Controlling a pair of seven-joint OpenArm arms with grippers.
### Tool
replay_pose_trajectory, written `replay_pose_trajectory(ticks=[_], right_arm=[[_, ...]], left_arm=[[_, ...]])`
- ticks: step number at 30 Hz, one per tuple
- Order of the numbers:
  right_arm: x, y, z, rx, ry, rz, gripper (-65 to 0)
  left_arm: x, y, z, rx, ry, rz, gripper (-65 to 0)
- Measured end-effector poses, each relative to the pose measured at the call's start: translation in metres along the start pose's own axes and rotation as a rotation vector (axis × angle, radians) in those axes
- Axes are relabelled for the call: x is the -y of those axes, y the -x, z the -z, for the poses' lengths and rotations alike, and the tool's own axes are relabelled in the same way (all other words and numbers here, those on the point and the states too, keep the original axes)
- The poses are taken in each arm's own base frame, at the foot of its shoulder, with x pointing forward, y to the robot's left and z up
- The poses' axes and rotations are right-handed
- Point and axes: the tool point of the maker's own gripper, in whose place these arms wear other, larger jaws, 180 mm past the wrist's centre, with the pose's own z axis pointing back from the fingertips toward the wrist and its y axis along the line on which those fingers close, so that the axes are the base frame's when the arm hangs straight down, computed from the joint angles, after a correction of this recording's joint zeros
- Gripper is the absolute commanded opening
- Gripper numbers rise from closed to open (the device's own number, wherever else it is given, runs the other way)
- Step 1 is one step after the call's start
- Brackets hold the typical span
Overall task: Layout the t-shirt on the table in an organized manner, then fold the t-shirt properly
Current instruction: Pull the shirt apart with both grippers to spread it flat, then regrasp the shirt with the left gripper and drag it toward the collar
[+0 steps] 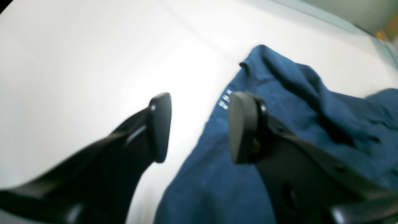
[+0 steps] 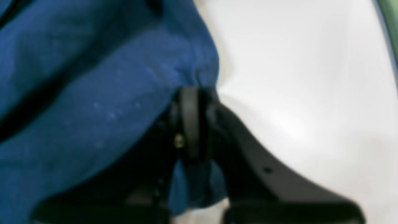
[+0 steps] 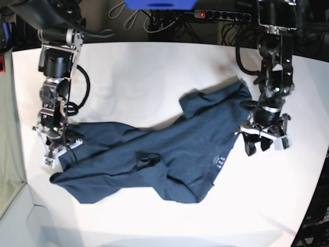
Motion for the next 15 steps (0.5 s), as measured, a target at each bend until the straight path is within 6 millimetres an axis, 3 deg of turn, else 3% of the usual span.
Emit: replay_pose_trajectory(ticks=[4,8,12,15], right_arm=[[0.017,0.02,-0.015,-0.006,0.018,-0.031,-65.0],[0.045,0.043,-0.044,-0.051,0.066,-0.093,-65.0],[0.065,0.063,-0.075,-0.071,0.099,-0.15,-65.0],[0.064,0.062,-0.084,-0.057,0.098,-0.164,-65.0]], left_arm=[[-0.006,0.004,0.01,-0.016,-0.016,-0.009,-36.2],[-0.01,0.005,0.027,-0.03,-0.038,-0.03,-36.2],[0.016,0.014,0.049,-0.06,-0.006,-0.067,-36.2],[0.052,0.02,0.066,-0.089,0.051,-0.064,-36.0]])
